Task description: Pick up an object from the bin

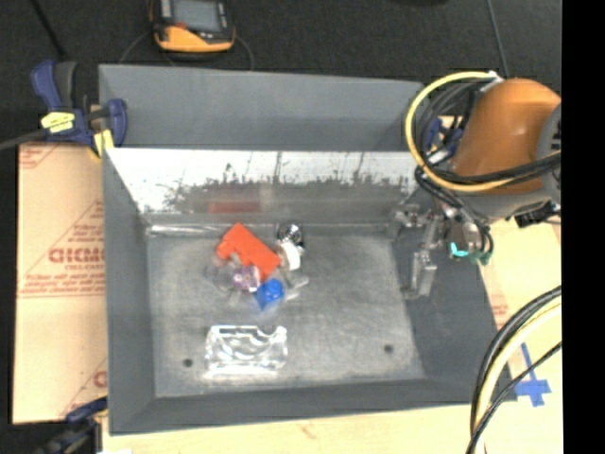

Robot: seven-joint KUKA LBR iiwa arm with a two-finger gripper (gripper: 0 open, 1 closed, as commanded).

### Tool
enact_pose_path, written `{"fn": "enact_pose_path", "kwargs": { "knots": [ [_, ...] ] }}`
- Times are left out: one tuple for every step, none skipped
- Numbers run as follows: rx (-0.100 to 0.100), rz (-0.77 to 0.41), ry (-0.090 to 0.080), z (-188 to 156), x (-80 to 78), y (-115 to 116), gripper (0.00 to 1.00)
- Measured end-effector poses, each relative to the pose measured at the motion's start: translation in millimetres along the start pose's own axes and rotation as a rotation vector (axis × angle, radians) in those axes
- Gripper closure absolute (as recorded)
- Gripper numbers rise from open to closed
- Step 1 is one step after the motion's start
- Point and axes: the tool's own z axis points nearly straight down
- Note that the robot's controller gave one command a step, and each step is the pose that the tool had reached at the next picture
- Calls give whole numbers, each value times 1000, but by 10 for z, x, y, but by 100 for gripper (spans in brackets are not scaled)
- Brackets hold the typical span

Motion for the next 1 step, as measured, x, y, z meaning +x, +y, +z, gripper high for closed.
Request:
{"fn": "enact_pose_path", "kwargs": {
  "knots": [
    [-1, 135, 3, 1030, -729, 90, 0]
  ]
}}
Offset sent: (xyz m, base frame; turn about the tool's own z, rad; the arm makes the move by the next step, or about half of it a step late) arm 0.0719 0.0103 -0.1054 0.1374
